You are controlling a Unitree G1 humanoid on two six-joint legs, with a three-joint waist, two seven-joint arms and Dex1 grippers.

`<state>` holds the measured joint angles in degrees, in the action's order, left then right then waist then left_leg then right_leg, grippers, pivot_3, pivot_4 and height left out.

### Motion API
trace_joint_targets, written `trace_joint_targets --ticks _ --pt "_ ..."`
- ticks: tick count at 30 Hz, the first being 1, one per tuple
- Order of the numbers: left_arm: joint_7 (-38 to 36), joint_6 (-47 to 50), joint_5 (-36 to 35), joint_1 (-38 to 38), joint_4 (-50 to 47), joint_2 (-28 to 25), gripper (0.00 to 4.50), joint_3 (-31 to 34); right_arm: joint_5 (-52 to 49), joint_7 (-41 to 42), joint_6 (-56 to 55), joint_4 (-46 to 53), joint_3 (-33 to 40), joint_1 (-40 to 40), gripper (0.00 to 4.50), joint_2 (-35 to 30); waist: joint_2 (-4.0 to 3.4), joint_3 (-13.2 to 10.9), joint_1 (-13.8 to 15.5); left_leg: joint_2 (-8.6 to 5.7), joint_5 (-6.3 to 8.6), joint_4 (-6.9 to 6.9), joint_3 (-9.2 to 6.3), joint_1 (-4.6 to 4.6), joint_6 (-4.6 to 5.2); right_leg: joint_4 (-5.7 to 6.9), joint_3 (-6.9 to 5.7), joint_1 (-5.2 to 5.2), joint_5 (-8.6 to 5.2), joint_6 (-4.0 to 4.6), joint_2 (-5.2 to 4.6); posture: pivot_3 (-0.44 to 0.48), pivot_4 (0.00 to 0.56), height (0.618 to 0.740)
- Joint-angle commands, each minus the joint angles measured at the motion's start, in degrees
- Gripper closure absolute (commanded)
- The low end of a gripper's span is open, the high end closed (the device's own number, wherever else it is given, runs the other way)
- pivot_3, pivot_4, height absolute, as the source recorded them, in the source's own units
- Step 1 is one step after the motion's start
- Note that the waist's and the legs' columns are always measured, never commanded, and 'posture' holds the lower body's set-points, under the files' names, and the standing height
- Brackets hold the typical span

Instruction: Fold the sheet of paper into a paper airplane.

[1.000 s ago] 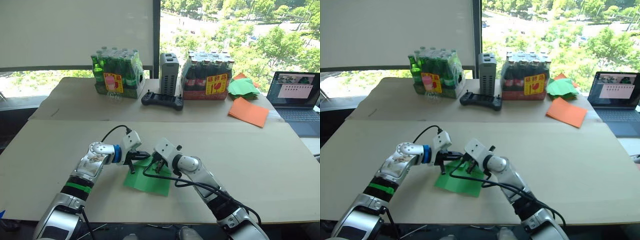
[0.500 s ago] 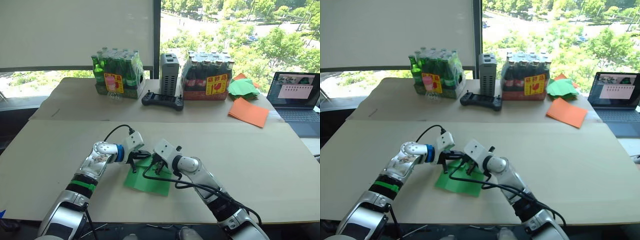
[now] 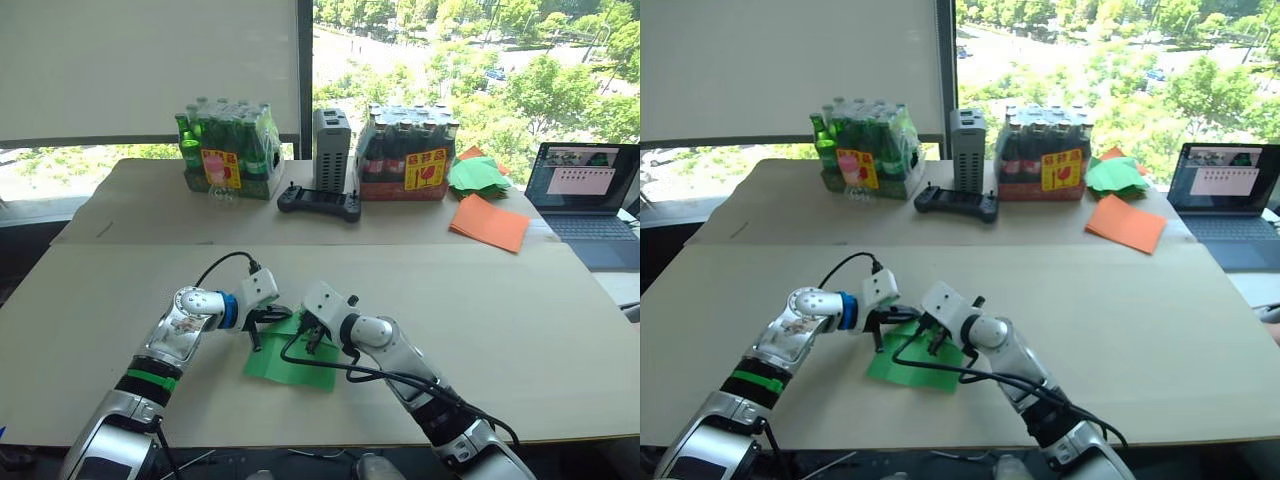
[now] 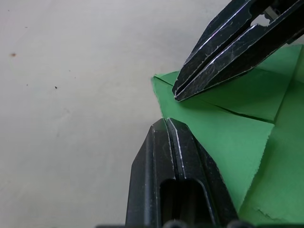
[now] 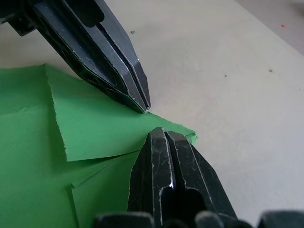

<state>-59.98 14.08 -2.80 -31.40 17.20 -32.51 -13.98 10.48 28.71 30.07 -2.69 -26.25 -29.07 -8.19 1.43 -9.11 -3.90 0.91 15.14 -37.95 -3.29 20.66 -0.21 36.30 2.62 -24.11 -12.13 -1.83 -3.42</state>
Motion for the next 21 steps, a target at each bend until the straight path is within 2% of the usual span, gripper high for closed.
trace_joint_targets --ticks 1,21 --pt "-1.78 3.32 0.81 4.69 -1.98 -2.29 4.48 -1.44 0.22 0.6 1.17 -0.02 -0.51 0.64 4.5 -0.2 0.0 0.0 -0.09 0.0 0.0 0.0 0.0 -0.01 0.0 0.01 0.01 0.0 0.0 0.0 0.0 0.0 0.15 0.74" --pt "-0.94 9.67 -1.67 16.54 -17.77 -10.59 4.48 2.8 0.07 0.86 0.63 -1.41 0.17 -0.94 4.5 0.31 -0.02 0.01 -0.13 0.03 0.0 0.08 0.05 -0.11 0.0 0.03 0.05 0.0 -0.02 0.01 0.0 0.0 0.15 0.74"
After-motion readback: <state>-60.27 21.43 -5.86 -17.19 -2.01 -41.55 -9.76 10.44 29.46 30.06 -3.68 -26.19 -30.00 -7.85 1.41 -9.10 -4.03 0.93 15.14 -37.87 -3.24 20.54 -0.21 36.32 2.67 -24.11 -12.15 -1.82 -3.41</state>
